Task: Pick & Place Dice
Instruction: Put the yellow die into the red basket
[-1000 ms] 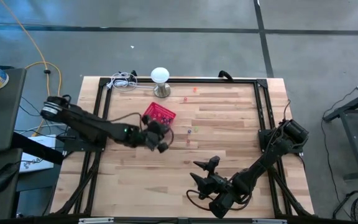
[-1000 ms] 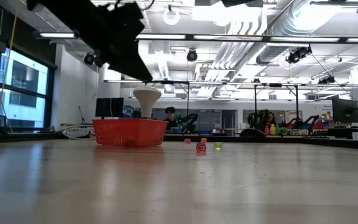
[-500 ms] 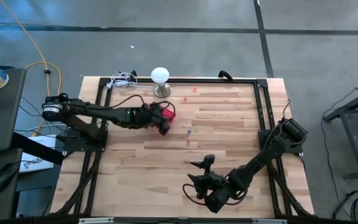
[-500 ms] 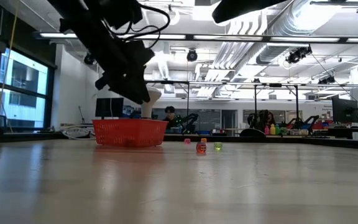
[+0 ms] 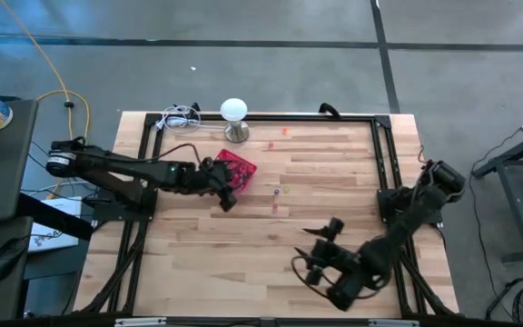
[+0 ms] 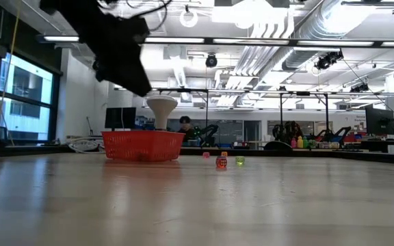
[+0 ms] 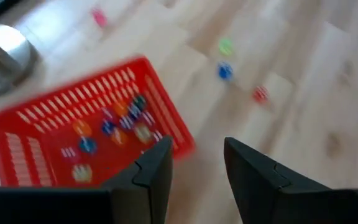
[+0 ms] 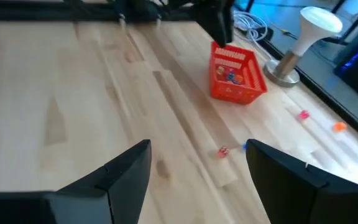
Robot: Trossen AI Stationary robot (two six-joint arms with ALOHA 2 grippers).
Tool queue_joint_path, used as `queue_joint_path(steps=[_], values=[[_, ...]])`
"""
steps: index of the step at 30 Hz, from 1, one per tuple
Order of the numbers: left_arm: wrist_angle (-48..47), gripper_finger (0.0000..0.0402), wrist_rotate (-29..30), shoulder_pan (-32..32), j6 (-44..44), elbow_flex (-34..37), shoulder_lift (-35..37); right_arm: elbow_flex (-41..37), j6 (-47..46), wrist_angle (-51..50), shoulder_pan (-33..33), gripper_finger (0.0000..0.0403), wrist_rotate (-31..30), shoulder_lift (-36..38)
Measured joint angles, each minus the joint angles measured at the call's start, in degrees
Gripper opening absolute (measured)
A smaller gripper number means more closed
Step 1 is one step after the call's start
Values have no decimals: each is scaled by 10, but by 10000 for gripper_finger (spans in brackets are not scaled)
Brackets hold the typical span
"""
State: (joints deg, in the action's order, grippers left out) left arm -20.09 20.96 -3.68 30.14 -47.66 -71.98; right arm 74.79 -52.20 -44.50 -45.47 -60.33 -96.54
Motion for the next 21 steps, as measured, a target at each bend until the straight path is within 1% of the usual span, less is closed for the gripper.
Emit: queue_joint_path(steps=[3,6,8,10,12,14,16,18,21], values=[[-44,139,-5,-41,23,0,22,-37,-42,1,-31,254,-21,24],[-68,139,-4,-83,58,0,36,-86,-102,7,-50,254,-26,31],[-77,139,-3,-113,76,0,38,-124,-128,43,-53,254,-26,31],[-72,139,-3,-145,93,0,38,-173,-144,105,-53,254,-24,32],[-73,139,-3,-173,111,0,37,-229,-137,189,-49,254,-20,31],[-70,139,2,-199,127,0,35,-282,-110,270,-41,254,-14,31],[-61,139,11,-224,147,0,31,-327,-87,324,-30,254,11,31],[-54,139,35,-250,167,0,22,-355,-82,358,-17,254,31,31],[-33,139,82,-284,179,0,-1,-377,-94,373,4,254,50,31]])
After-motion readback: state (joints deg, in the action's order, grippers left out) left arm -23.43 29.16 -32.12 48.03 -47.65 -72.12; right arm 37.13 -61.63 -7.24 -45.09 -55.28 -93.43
